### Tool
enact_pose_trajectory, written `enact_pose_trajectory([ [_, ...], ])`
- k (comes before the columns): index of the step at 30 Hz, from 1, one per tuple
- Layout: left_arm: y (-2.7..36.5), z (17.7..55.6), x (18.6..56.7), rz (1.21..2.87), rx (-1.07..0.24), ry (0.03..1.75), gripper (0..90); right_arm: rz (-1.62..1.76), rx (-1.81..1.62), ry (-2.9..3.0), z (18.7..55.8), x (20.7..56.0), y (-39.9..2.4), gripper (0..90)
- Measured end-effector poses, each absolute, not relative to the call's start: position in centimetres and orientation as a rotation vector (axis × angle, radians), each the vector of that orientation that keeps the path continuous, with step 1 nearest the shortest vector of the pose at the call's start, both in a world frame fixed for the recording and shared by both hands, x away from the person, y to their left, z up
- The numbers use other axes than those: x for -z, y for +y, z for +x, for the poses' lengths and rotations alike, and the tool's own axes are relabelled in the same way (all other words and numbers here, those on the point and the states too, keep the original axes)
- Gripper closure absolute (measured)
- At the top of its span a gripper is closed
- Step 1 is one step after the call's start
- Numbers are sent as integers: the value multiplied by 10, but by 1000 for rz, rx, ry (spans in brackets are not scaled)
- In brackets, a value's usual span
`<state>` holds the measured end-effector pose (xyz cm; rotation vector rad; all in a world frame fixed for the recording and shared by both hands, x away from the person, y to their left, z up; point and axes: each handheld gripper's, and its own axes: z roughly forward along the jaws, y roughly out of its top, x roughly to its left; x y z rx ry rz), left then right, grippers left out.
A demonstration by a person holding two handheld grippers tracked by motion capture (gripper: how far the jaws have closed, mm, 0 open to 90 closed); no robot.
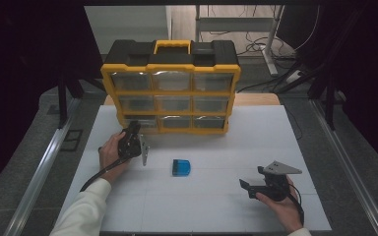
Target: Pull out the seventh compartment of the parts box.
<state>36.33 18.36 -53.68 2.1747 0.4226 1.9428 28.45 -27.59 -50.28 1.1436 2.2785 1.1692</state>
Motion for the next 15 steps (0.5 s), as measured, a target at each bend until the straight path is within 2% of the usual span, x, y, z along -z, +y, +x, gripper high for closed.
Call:
enact_pose_trajectory([
  [15,185,360,537,2171,-1939,418,745,1142,-1172,2278,284,503,-277,130],
])
